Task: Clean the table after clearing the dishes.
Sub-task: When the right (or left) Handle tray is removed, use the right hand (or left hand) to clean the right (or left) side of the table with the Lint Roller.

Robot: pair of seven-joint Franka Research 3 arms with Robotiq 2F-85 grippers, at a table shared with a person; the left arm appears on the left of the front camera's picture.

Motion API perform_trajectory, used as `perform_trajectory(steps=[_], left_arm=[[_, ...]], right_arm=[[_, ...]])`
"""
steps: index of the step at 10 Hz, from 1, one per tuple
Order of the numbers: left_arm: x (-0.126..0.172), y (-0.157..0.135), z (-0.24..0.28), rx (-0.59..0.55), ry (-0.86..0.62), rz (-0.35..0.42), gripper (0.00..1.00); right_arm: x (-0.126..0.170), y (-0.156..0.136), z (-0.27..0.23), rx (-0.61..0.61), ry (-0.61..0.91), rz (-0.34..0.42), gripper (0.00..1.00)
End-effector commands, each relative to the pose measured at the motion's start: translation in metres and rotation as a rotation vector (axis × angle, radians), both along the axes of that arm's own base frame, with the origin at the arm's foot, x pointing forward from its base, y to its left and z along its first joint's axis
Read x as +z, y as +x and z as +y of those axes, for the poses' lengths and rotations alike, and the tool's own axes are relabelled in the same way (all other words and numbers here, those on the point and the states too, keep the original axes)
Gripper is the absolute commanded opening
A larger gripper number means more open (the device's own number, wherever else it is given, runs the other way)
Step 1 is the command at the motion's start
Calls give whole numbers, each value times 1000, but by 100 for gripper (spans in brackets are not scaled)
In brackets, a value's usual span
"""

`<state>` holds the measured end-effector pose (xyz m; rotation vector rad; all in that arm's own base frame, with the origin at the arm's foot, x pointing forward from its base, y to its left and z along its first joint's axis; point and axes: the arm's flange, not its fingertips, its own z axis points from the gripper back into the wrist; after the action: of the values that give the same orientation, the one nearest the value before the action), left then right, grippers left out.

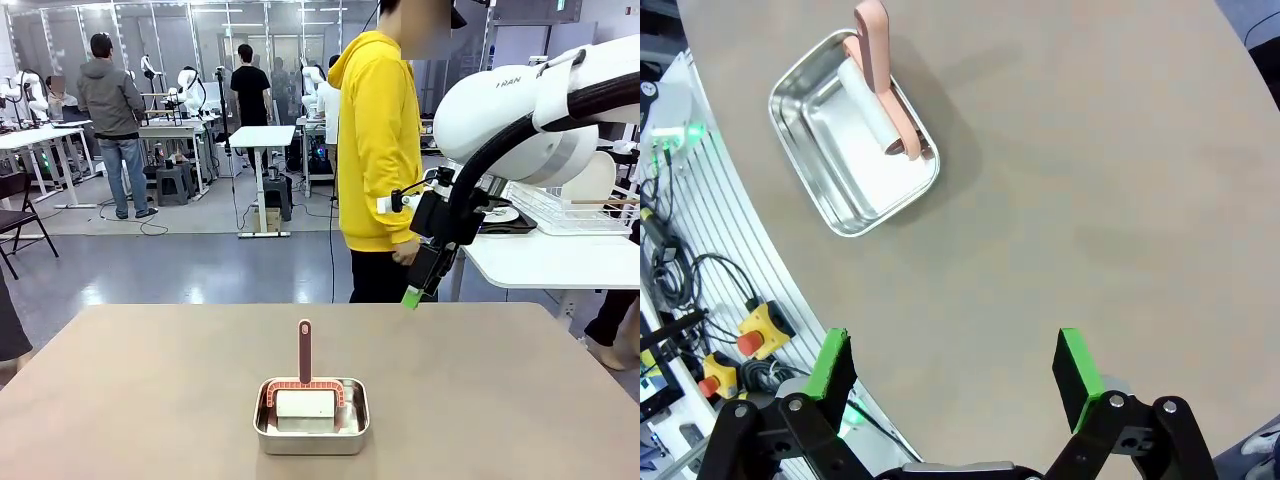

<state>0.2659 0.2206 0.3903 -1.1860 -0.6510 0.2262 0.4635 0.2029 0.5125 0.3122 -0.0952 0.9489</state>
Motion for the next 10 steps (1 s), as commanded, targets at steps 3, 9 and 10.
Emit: perform_trajectory(steps=[3,9,10], left_arm=[[5,-2,1,6,-15,10,100],[5,-2,1,6,-15,10,100],[5,-2,1,6,-15,10,100]], right_arm=[[2,23,44,298,-77,-82,100],[-46,50,157,584,-195,-38,100],[-54,50,172,611,-206,-12,100]])
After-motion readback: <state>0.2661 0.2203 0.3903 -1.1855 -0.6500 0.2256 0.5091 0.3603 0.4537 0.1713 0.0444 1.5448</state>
